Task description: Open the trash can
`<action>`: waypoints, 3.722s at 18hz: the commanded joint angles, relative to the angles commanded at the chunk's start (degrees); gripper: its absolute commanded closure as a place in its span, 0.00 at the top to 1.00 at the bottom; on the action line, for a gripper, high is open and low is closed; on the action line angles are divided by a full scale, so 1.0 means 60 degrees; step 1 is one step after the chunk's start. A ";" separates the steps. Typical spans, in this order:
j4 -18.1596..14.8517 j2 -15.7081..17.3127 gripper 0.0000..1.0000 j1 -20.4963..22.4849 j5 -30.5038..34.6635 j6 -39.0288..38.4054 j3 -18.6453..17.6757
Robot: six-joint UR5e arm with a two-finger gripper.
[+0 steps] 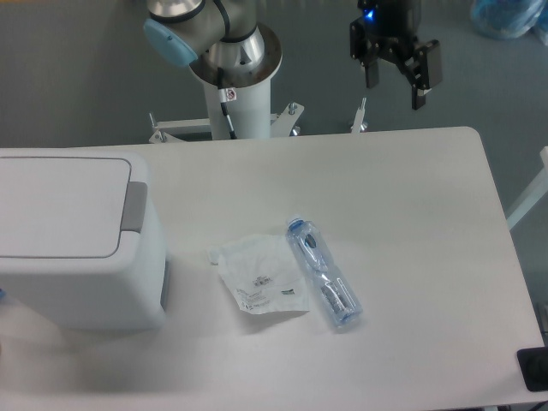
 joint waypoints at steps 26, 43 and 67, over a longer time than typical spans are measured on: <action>0.1741 -0.1317 1.00 -0.4173 -0.1597 -1.1316 0.0746; 0.2520 -0.1743 1.00 -0.5127 -0.2446 -1.3931 0.0878; 0.2930 -0.1962 1.00 -0.5449 -0.2432 -1.3916 0.0541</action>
